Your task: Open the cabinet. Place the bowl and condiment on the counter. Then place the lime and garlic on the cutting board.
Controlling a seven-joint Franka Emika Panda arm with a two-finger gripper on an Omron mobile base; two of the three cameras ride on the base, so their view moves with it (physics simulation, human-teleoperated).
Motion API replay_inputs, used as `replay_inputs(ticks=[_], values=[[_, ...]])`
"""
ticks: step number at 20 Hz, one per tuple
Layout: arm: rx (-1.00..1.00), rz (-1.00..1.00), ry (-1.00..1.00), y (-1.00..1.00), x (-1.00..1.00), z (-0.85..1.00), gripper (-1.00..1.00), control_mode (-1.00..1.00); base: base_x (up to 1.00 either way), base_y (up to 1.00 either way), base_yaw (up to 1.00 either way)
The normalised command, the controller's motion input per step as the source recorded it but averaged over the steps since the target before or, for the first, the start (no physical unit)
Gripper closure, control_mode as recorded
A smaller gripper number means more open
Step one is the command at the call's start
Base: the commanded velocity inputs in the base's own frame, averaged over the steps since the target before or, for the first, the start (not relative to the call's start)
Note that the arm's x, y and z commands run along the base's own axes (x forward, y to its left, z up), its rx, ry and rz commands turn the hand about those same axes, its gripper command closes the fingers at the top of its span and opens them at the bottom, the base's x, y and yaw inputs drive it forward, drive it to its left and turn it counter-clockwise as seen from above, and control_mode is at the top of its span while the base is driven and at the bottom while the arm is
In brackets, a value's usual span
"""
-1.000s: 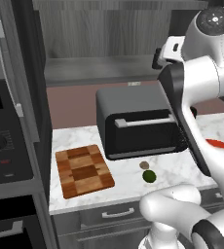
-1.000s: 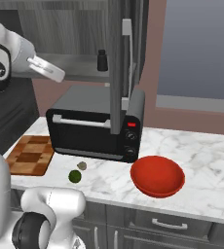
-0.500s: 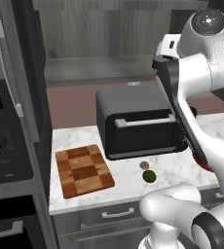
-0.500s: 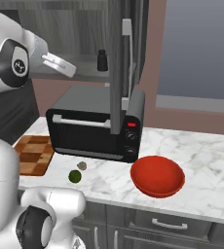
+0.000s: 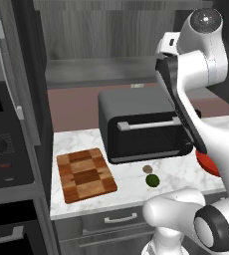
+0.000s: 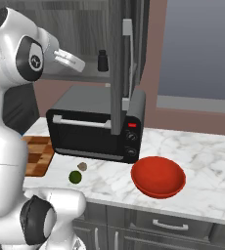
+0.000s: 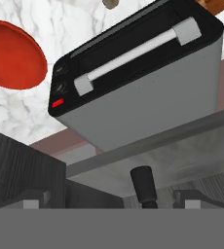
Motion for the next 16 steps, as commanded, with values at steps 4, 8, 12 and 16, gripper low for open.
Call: replay_inputs(ticks=[4, 8, 12, 16], values=[[-0.01, 0.01, 0.0, -0.08, 0.33, 0.0, -1.0, -1.0, 0.0, 0.0, 0.0], [-0.03, 0.0, 0.0, -0.04, 0.33, 0.0, -1.0, -1.0, 0.0, 0.0, 0.0], [-0.03, 0.0, 0.0, -0.05, 0.33, 0.0, -1.0, -1.0, 0.0, 0.0, 0.0], [-0.05, 0.0, 0.0, -0.09, 0.3, 0.0, -1.0, -1.0, 0.0, 0.0, 0.0]])
